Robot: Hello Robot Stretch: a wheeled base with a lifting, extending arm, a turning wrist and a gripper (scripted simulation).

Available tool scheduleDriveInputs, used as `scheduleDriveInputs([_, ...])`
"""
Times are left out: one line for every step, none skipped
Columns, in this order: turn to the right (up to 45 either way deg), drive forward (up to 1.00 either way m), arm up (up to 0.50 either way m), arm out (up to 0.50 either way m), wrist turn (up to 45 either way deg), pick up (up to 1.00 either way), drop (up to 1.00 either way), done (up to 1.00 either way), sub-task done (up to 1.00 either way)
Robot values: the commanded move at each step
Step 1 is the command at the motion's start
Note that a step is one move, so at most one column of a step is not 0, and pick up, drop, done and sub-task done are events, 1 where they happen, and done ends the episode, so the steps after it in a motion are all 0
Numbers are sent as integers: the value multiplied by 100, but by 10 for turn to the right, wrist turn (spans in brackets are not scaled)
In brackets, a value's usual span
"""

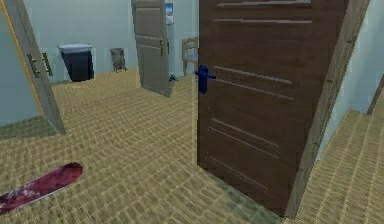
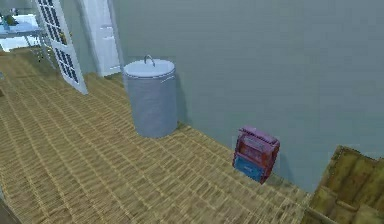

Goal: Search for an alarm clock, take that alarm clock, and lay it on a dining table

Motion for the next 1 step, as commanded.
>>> scheduleDriveInputs([-150, 0, 0, 0, 0, 0, 0, 0, 0])
